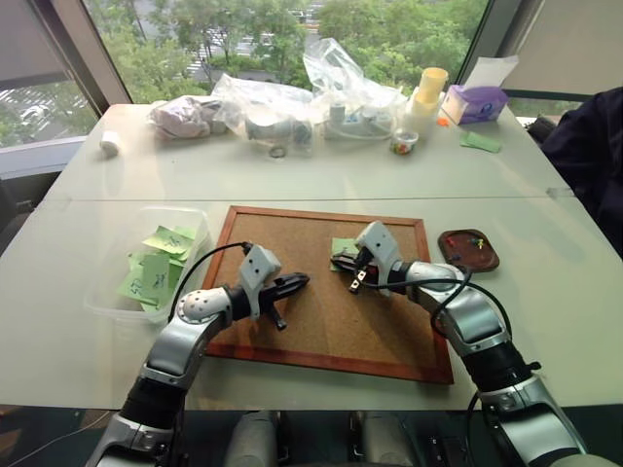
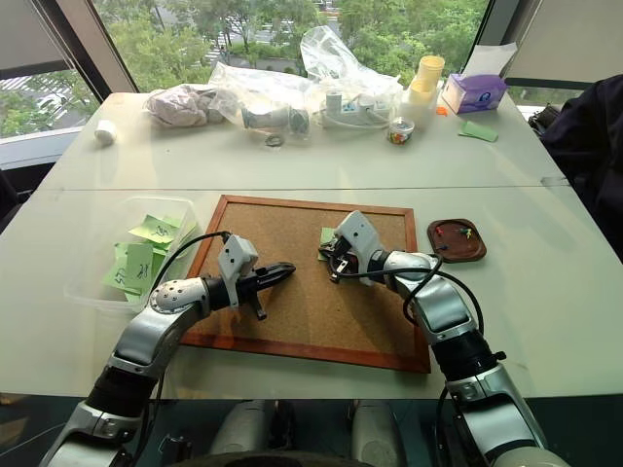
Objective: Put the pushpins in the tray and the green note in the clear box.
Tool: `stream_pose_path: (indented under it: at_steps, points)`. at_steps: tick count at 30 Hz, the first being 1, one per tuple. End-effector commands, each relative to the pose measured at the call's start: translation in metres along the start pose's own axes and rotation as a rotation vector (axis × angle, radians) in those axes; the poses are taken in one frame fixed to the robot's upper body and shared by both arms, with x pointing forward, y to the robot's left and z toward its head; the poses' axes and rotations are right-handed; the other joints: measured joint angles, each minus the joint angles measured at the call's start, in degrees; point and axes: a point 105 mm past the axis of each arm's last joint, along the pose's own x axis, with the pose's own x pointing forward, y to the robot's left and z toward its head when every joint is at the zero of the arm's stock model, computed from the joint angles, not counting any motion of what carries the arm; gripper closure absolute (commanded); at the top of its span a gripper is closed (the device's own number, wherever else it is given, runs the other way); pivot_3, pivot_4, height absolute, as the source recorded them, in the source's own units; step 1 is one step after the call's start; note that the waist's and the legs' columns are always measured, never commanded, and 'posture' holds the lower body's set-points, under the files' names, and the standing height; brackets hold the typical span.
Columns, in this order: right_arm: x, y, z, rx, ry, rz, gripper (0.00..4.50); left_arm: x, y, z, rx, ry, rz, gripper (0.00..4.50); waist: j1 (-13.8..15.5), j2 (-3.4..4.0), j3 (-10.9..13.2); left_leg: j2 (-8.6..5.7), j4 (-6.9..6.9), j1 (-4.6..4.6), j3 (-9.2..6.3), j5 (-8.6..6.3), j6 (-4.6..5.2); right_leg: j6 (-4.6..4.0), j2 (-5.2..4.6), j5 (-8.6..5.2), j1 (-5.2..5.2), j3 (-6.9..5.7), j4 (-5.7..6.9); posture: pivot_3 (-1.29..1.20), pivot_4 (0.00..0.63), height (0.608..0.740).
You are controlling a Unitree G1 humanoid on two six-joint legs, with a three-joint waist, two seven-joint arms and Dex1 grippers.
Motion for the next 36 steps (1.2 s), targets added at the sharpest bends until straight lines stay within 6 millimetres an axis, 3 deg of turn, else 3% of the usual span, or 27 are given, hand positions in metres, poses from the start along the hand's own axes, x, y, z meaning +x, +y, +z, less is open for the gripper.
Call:
stream_pose_path:
  at_steps: [1,4,8,15,18,20,24,30,36]
  points:
    - [-0.009,-0.005,0.019,-0.068,-0.042,-0.029,4.40,-0.006,-0.001,-0.028,-0.065,0.098,0.009,4.50,0.0,0.00,0.0,0.00,0.00,-0.01,0.00,0.00,0.00,0.00,0.00,0.00,-0.01,0.00,-0.01,0.00,0.150,0.740]
    - [-0.019,-0.012,0.047,-0.079,-0.108,-0.059,4.40,-0.007,0.000,-0.028,-0.064,0.101,0.009,4.50,0.1,0.00,0.0,0.00,0.00,-0.09,0.00,0.01,-0.01,0.00,0.00,0.00,-0.09,0.00,0.00,0.00,0.150,0.740]
    - [-0.036,-0.013,0.071,-0.116,-0.148,-0.062,4.40,-0.006,0.002,-0.028,-0.063,0.103,0.006,4.50,0.1,0.00,0.0,0.00,0.01,-0.17,0.00,0.02,-0.02,0.01,-0.01,0.00,-0.16,0.00,0.00,0.00,0.150,0.740]
    - [-0.052,-0.006,0.076,-0.144,-0.128,-0.026,4.40,-0.006,0.010,-0.013,-0.067,0.082,-0.005,4.50,0.2,-0.02,0.0,0.01,0.00,-0.16,-0.04,-0.14,0.25,0.00,0.00,0.00,-0.15,-0.01,0.01,0.00,0.150,0.740]
    - [-0.056,0.001,0.074,-0.160,-0.113,0.005,4.40,-0.010,0.020,0.025,-0.142,-0.010,-0.028,4.50,0.2,-0.11,0.1,0.01,0.00,-0.17,-0.04,-0.15,0.26,0.00,0.00,0.00,-0.16,-0.01,0.02,0.00,0.150,0.740]
    - [-0.058,0.005,0.073,-0.178,-0.105,0.027,4.40,-0.014,0.016,0.056,-0.220,-0.089,-0.128,4.50,0.2,-0.39,0.3,0.02,0.01,-0.24,-0.08,-0.15,0.26,0.00,0.01,0.00,-0.24,-0.03,0.05,0.00,0.150,0.740]
    - [-0.062,0.012,0.072,-0.216,-0.091,0.057,4.50,-0.012,0.020,0.098,-0.312,-0.188,-0.213,3.14,0.4,-0.64,0.4,-0.02,0.12,-0.52,-0.14,0.08,-0.12,0.02,0.05,0.01,-0.41,-0.05,0.06,0.00,0.150,0.740]
    - [-0.066,0.021,0.079,-0.265,-0.101,0.078,4.50,0.004,0.037,0.124,-0.505,-0.299,-0.194,0.12,0.4,-0.86,0.6,-0.17,0.15,-0.52,-0.14,0.04,-0.05,0.04,0.03,0.01,-0.33,-0.05,-0.03,0.00,0.150,0.740]
    - [-0.069,0.027,0.089,-0.302,-0.124,0.087,4.50,0.024,0.032,0.112,-0.693,-0.276,-0.229,0.12,0.3,-1.21,0.8,-0.16,0.16,-0.50,-0.14,0.11,-0.17,0.05,0.11,0.01,-0.33,-0.06,0.01,0.00,0.150,0.740]
